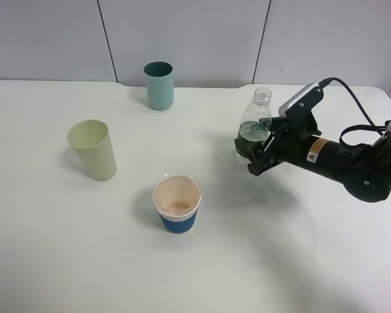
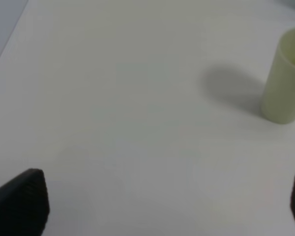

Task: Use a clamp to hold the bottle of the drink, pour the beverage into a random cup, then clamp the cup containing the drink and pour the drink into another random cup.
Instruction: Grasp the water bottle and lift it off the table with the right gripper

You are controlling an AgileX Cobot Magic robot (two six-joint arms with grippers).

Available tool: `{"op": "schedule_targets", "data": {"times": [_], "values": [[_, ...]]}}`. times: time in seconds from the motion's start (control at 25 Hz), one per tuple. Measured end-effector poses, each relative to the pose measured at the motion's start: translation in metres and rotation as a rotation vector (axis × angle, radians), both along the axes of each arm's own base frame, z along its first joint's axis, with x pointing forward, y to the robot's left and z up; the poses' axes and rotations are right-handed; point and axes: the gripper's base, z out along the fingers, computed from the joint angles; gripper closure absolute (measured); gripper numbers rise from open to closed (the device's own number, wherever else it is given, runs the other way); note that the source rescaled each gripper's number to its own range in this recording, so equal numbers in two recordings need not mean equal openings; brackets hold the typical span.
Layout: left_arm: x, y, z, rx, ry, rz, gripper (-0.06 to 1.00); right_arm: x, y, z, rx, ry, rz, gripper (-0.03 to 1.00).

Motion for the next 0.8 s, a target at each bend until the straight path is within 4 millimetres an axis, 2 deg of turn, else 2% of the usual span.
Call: {"op": "schedule_targets", "data": {"times": [0.04,0.08,0.8], "values": [[0.0000,0.0000,0.0000,0.000,0.000,0.000,-0.06,-0.0001,0.0001,0.0000,0.000,0.000,0.002,0.96],[0.0000,0.0000,0.0000,0.000,0.000,0.000,-0.06,-0.0001,0.0001,0.0000,0.000,0.000,0.001,0.97],[0.0000,0.0000,0.0000,0.000,0.000,0.000,-0.06,0.0000,-0.0004,0.0030,0.022,0.029,-0.015,0.97]]}}
